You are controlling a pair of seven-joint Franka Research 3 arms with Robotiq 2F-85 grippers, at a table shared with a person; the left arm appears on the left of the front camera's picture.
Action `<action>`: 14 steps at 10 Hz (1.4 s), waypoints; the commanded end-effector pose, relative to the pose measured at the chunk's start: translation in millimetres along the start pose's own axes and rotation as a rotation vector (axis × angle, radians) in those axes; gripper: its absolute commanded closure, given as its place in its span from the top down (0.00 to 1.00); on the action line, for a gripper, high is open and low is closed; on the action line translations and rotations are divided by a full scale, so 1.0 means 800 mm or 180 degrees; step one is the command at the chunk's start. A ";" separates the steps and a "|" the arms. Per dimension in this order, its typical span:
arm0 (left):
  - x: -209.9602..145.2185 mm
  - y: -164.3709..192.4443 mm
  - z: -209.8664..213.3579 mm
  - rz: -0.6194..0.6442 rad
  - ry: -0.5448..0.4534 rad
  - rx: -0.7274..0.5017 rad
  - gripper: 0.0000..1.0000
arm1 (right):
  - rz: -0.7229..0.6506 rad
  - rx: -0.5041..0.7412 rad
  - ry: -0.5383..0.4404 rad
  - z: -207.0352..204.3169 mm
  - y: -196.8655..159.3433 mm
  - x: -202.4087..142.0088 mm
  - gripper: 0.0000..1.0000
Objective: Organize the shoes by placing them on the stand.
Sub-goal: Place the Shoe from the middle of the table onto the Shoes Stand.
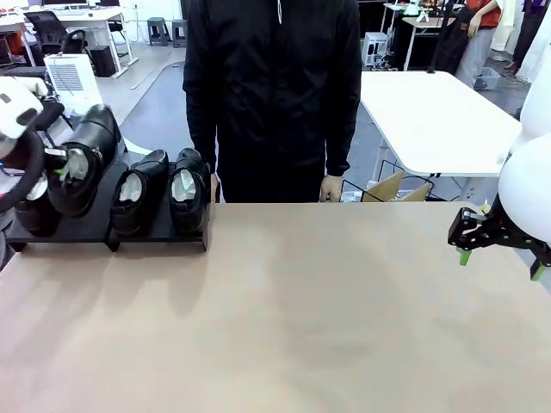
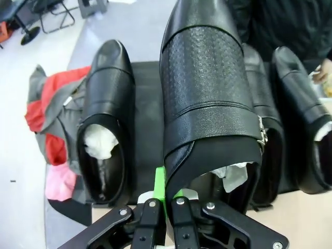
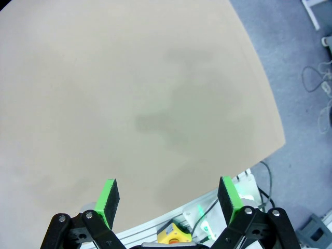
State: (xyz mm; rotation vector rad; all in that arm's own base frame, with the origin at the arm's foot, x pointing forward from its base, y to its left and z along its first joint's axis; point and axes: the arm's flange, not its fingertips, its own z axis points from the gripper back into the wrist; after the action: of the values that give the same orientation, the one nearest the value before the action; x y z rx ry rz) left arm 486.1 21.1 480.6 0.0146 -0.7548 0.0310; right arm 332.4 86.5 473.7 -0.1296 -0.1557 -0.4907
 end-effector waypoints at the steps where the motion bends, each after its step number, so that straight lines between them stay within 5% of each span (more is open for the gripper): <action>1: 0.016 0.008 -0.015 0.0036 -0.0008 0.0018 0.00 | 0.0058 0.0017 -0.0009 0.003 0.002 0.003 1.00; 14: -0.008 -0.012 -0.089 0.0326 0.0136 0.0310 0.00 | 0.0058 0.0017 -0.0009 0.003 0.002 0.003 1.00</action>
State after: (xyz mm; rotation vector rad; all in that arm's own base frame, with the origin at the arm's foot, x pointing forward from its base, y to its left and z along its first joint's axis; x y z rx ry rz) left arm 524.5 28.2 423.2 0.0495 -0.6858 0.1436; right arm 332.5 86.5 473.6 -0.1296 -0.1554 -0.4907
